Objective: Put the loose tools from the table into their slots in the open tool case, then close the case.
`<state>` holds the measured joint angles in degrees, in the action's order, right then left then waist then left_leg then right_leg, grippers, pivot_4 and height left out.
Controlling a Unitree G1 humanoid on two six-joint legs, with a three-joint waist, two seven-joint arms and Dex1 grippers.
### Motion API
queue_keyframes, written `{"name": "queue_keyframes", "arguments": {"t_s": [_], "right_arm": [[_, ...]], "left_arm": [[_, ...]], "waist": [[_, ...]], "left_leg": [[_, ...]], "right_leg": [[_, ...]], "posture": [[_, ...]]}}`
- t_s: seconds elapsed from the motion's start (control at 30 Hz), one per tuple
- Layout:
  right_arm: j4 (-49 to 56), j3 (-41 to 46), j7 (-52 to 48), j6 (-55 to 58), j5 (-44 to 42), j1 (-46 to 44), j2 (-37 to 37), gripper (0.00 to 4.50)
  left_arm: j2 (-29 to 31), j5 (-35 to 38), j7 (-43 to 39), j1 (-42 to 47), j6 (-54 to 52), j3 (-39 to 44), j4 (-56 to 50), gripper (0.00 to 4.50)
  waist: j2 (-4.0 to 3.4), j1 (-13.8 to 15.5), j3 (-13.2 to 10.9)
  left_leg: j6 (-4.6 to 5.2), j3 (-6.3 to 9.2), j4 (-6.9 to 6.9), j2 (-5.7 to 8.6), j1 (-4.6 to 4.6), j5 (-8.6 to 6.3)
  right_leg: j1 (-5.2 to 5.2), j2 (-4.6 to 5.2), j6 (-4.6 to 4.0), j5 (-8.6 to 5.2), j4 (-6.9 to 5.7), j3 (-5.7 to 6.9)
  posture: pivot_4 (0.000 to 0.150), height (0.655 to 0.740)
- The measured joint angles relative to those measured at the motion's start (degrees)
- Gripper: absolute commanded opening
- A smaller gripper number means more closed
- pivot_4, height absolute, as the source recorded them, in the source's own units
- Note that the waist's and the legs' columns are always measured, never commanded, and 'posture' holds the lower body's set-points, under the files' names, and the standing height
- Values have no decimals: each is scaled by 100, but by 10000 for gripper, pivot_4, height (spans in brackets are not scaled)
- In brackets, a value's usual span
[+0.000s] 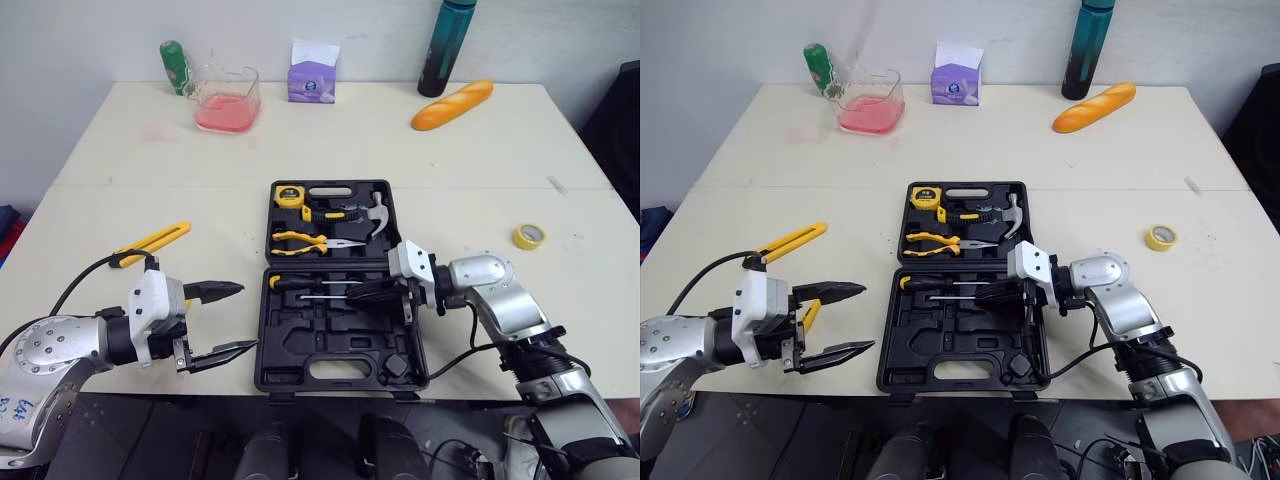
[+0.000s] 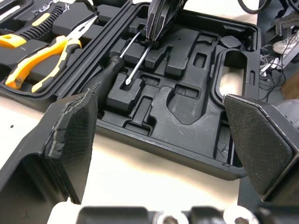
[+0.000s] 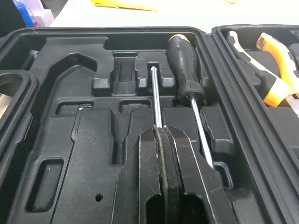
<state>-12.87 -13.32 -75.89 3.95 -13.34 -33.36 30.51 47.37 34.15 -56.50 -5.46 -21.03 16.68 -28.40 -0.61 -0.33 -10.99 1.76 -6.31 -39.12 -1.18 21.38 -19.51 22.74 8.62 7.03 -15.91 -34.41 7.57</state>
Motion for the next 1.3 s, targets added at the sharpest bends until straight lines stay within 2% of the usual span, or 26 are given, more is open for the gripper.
{"name": "queue_keyframes", "arguments": {"t_s": [0.27, 0.57, 0.8, 1.1, 1.2, 1.3], "right_arm": [[-231, -122, -16, -26, 68, -112, -60, 288], [-23, -448, 190, 279, 373, -220, -1, 288], [110, -398, 183, 457, 309, -154, -1, 288], [365, 193, 44, 172, -406, 258, -95, 288], [685, 581, -166, 227, -805, 291, 307, 9913], [872, 1235, -298, 743, -1172, 525, 1157, 24239]], "left_arm": [[0, -13, -2, -10, 11, 3, 0, 45000], [0, -67, 4, -130, 46, 21, -7, 45000], [0, -73, 55, -177, 56, 22, -20, 45000], [0, -137, 145, -217, 148, 320, 36, 45000], [72, -210, 85, -303, 264, 600, 246, 45000], [192, -319, 28, -540, 337, 1256, 807, 45000]], "waist": [[7, -20, 5], [76, -91, 89], [77, -102, 89], [55, -120, 73], [47, -121, 64], [45, -97, 57]], "left_leg": [[-2, -7, 0, -5, -20, -1], [-18, -2, 0, -21, -35, -10], [-27, 4, 0, -29, -31, -17], [-27, -4, 0, -31, -16, -18], [-26, -7, 1, -34, -15, -19], [-20, -7, 1, -35, -11, -23]], "right_leg": [[-9, -2, -2, -1, -7, -8], [-21, -5, -18, -7, -10, -3], [-19, -5, -34, -16, -10, -1], [-1, -9, -36, -17, -15, 7], [2, -13, -36, -17, -14, 7], [4, -12, -40, -19, -9, 13]], "posture": [[1500, 7400], [1500, 7400], [1500, 7400], [1500, 7400], [1500, 7400], [1500, 7400]]}}
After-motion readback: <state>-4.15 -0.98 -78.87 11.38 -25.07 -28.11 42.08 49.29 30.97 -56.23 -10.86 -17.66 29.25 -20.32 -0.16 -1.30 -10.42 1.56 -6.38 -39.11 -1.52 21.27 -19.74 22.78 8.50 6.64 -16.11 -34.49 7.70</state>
